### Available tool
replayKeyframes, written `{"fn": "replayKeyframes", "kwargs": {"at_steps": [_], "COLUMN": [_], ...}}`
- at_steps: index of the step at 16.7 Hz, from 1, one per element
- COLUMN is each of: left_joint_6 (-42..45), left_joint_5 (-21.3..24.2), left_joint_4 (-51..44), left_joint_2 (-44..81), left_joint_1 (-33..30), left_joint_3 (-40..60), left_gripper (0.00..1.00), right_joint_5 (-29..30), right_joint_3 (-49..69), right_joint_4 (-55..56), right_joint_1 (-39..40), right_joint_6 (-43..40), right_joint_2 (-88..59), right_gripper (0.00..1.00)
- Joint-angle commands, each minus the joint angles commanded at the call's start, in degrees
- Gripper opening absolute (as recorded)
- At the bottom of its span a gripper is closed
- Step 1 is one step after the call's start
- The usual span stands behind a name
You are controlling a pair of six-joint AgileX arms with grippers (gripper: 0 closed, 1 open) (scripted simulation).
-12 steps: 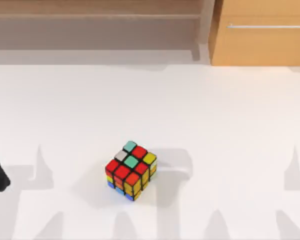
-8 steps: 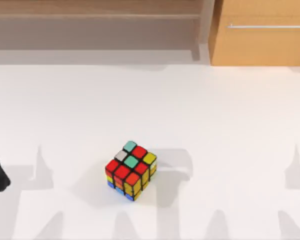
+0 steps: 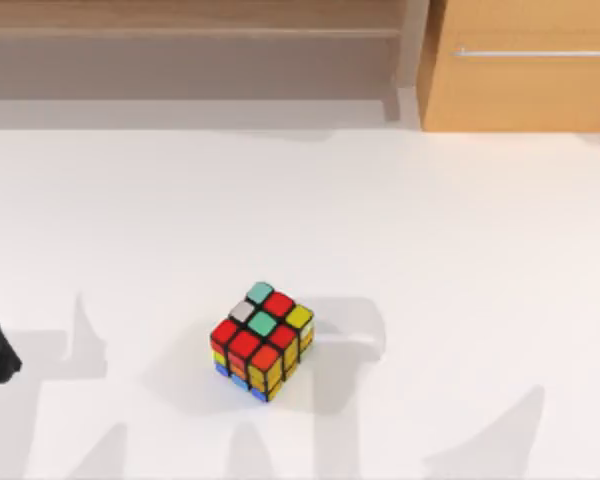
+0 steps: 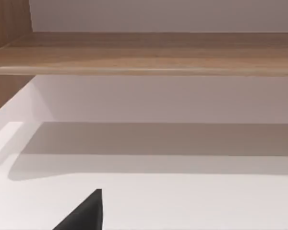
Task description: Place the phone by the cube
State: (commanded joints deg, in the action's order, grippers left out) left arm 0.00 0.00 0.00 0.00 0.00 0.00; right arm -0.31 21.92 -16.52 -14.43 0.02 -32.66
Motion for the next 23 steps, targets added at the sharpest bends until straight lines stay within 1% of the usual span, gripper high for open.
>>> {"fn": "replayKeyframes", "kwargs": {"at_steps": [7,12,16,23], "left_joint_6": [0.00,0.00,0.00,0.00], "left_joint_5": [0.00,0.00,0.00,0.00], "left_joint_4": [0.00,0.00,0.00,0.00], "left_joint_2": [0.00,0.00,0.00,0.00], "left_joint_1": [0.00,0.00,0.00,0.00], "left_joint_3": [0.00,0.00,0.00,0.00], "left_gripper": [1.00,1.00,1.00,1.00], "right_joint_5": [0.01,-0.03,-0.27,-0.29], "right_joint_3": [22.32,35.47,41.42,41.71], "right_joint_4": [-18.77,-28.35,-31.91,-31.93], "right_joint_1": [-15.55,-24.19,-27.84,-28.02], "right_joint_6": [0.06,0.19,0.28,0.37], "right_joint_2": [-42.39,-62.36,-70.60,-71.40], "right_gripper": [1.00,1.00,1.00,1.00]}}
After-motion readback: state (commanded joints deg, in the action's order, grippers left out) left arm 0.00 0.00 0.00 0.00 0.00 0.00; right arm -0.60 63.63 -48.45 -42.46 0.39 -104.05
